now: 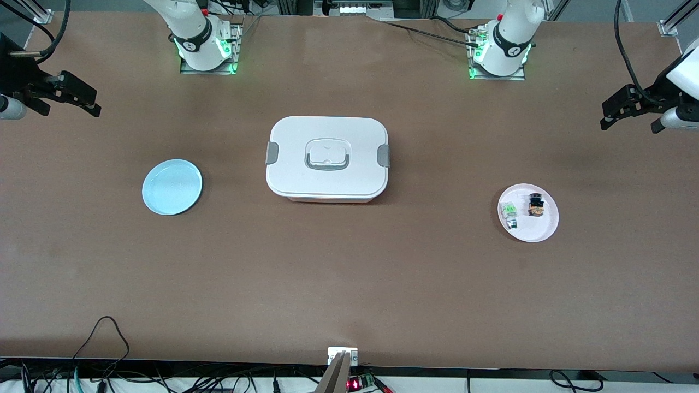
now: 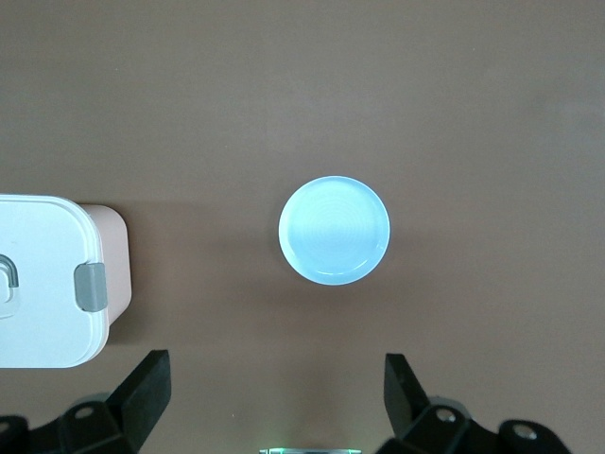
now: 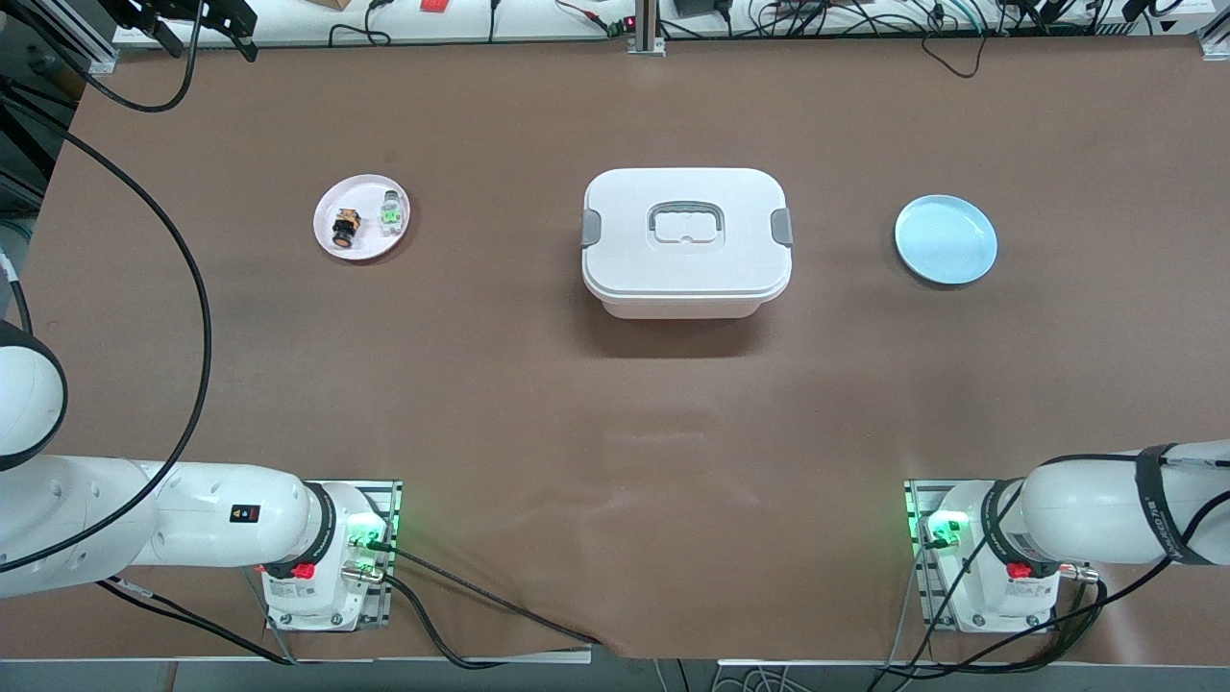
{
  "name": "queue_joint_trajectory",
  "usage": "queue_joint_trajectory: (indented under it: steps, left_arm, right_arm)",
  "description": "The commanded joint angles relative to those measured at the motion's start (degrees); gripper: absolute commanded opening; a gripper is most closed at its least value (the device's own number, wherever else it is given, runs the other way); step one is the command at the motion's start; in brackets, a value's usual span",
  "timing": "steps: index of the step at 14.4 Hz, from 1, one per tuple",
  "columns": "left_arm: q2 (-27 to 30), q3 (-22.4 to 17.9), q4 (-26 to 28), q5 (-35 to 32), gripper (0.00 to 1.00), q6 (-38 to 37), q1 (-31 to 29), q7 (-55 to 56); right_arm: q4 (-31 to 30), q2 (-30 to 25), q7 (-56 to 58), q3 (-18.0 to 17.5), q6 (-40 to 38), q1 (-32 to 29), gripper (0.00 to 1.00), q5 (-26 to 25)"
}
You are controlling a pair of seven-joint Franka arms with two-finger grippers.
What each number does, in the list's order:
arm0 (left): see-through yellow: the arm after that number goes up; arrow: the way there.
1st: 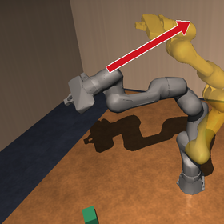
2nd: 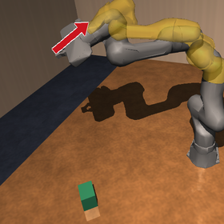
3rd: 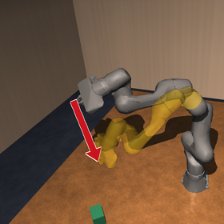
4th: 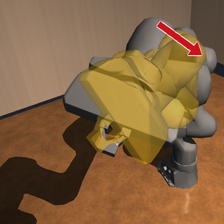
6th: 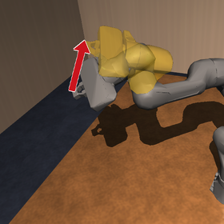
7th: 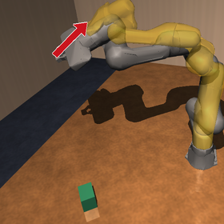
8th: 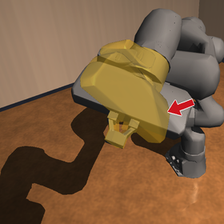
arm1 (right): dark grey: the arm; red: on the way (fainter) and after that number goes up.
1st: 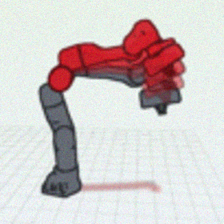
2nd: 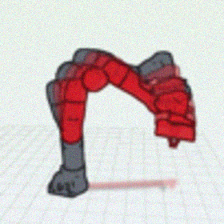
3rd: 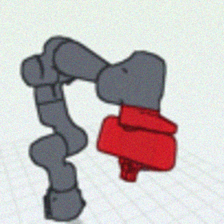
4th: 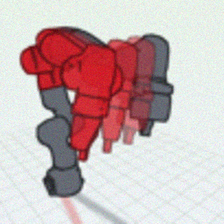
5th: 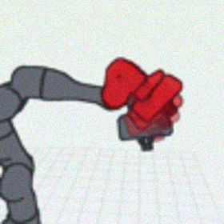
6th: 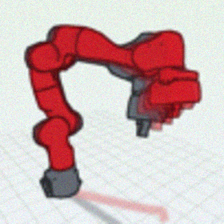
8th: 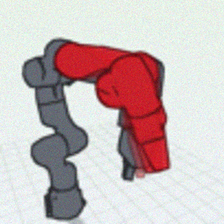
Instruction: Transfer orange switch to right arm and place
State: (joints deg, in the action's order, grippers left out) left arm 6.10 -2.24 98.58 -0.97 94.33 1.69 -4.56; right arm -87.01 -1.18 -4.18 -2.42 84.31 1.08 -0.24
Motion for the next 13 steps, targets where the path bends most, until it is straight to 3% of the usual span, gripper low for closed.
queue_joint_trajectory:
  steps: [1, 6, 8, 10, 13]
  left_arm:
    - [-3.2, 0.6, -2.9, -1.1, 1.0, -1.3, 0.4, -0.1]
    - [-4.7, 0.8, -1.9, -0.7, 1.0, -0.3, 0.4, -0.2]
    - [-9.4, 0.8, -1.3, -0.8, 1.0, 0.2, 0.7, -0.2]
    - [-10.1, 0.8, -0.2, -0.8, 1.0, 0.4, 1.1, -0.4]
    - [-12.2, 0.8, 0.6, -0.8, 1.0, 0.9, 1.2, -8.3]
  right_arm:
    - [0.9, 0.3, 0.7, -0.3, -0.9, -0.5, 1.0, -0.6]
    - [0.9, 0.3, 0.6, -0.3, -0.7, -0.5, 1.0, -0.6]
    - [0.9, 0.3, 0.6, -0.3, -0.8, -0.5, 1.0, -0.6]
    - [0.8, 0.3, 0.6, -0.3, -0.8, -0.5, 1.0, -0.6]
    - [0.8, 0.3, 0.6, -0.3, -0.7, -0.5, 1.0, -0.6]
